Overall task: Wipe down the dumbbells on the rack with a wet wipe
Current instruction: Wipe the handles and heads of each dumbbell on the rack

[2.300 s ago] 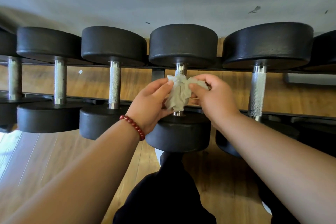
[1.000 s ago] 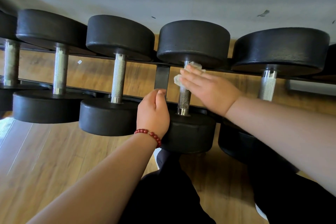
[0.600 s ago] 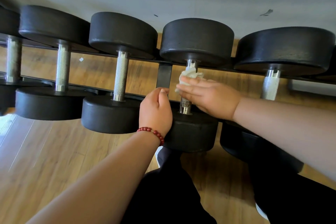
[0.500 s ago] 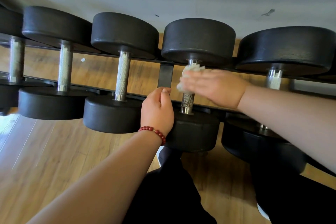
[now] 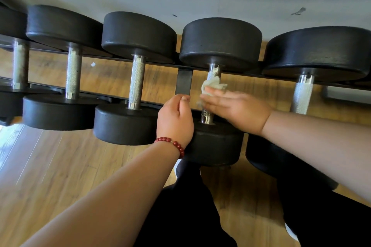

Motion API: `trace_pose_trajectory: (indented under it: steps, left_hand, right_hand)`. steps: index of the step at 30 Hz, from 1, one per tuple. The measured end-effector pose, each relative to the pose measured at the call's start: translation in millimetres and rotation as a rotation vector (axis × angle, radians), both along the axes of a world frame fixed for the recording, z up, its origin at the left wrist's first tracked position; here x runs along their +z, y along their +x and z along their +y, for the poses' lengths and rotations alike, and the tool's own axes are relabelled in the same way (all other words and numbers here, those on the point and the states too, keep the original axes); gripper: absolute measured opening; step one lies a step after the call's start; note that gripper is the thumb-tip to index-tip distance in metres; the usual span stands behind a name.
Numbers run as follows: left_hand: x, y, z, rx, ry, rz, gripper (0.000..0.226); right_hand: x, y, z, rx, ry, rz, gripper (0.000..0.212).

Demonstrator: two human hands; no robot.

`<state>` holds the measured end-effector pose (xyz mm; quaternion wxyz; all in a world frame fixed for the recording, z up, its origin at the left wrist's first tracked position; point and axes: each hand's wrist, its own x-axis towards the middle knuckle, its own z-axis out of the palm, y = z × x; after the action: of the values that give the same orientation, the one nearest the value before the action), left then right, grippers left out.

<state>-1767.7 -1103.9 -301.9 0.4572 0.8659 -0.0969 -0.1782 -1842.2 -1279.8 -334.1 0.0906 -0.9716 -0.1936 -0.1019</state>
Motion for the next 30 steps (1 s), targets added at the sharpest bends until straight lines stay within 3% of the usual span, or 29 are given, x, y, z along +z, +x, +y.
trace_pose_trajectory:
  steps: [2, 5, 10, 17, 22, 27, 30]
  left_hand:
    - [0.1, 0.0, -0.7, 0.005, -0.003, 0.012, 0.029]
    - [0.9, 0.4, -1.0, 0.007, -0.005, 0.020, 0.030]
    - [1.2, 0.5, -0.8, -0.003, 0.001, 0.014, 0.031]
    - [2.5, 0.8, -1.0, -0.026, 0.020, 0.015, 0.028]
    - [5.9, 1.2, -2.4, -0.068, 0.060, 0.017, 0.023]
    - [8.1, -5.1, -2.2, 0.012, 0.079, -0.038, 0.028]
    - [7.2, -19.4, 2.9, -0.015, 0.084, -0.055, 0.031]
  right_hand:
    - [4.1, -1.0, -6.7, 0.069, -0.015, -0.010, 0.052]
    - [12.2, 11.4, -13.9, -0.024, -0.062, -0.090, 0.039]
    - [7.6, 11.3, -0.8, -0.050, -0.213, -0.119, 0.048]
    - [3.8, 10.2, -2.7, -0.052, -0.088, -0.100, 0.044]
    - [5.1, 9.2, -16.4, 0.146, -0.054, -0.044, 0.037]
    - [0.5, 10.9, -7.8, -0.078, 0.038, -0.033, 0.051]
    - [-4.3, -1.7, -2.3, 0.121, 0.043, 0.025, 0.045]
